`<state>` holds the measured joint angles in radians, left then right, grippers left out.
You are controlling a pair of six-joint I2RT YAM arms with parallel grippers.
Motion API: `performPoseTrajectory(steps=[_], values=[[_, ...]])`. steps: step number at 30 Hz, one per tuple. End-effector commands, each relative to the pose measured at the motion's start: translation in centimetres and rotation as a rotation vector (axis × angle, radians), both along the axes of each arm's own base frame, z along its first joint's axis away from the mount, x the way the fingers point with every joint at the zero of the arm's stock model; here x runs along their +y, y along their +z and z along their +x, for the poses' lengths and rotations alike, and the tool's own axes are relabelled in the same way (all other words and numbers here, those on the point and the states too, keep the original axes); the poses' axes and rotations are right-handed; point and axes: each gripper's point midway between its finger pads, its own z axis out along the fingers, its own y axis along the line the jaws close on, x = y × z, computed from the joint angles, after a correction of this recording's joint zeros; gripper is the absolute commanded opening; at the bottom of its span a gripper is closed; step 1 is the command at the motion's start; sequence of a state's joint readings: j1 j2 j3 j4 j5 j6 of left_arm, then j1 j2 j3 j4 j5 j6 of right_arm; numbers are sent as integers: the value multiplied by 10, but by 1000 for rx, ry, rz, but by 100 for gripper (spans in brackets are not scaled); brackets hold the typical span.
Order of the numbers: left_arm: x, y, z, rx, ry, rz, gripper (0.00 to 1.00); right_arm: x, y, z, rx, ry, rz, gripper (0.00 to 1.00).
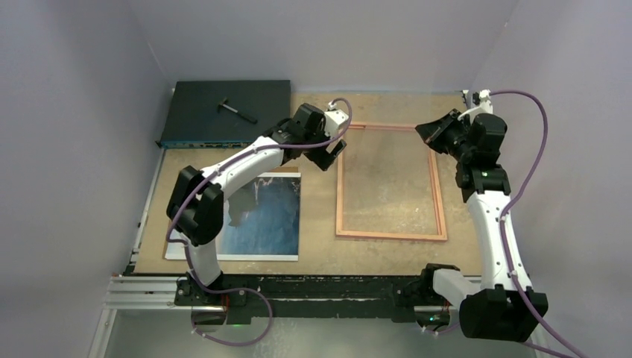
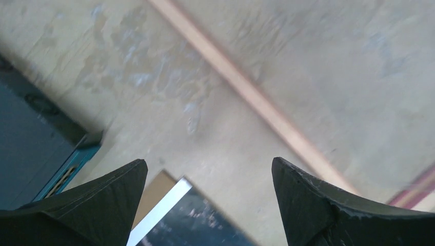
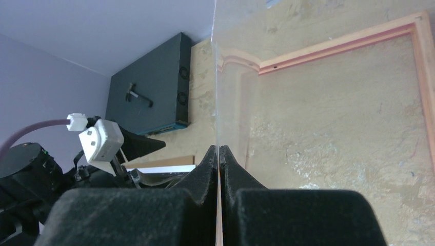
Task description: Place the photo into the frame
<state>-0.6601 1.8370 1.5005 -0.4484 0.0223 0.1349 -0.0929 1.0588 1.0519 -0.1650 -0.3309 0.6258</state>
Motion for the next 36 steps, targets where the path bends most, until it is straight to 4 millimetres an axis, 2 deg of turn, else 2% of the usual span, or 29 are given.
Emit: performPoseTrajectory(steps=[1,4,8,14,19,26,32,36], values=[[-49,-24,-17,172,-10,-148,90,-12,40,-5,-102,-61,-48,0],[-62,-45,-14,228,15,-156,88,-17,42,-9,-100,-83,-74,0],[-74,-60,-10,264,30,-175,88,-18,45,-12,-100,-87,-90,0],[-72,-87,0,260,105,-115,82,-19,45,-14,-99,-85,-96,0],[-59,-100,-1,250,149,-66,66,-12,37,-13,-89,-53,-76,0],[-21,-102,-9,214,219,-10,51,-3,10,-11,-57,-1,-42,0],[11,-106,-23,273,290,-38,23,6,-13,-5,-24,57,-14,0],[15,-99,-30,297,296,-73,19,11,-24,-1,-14,89,0,0]])
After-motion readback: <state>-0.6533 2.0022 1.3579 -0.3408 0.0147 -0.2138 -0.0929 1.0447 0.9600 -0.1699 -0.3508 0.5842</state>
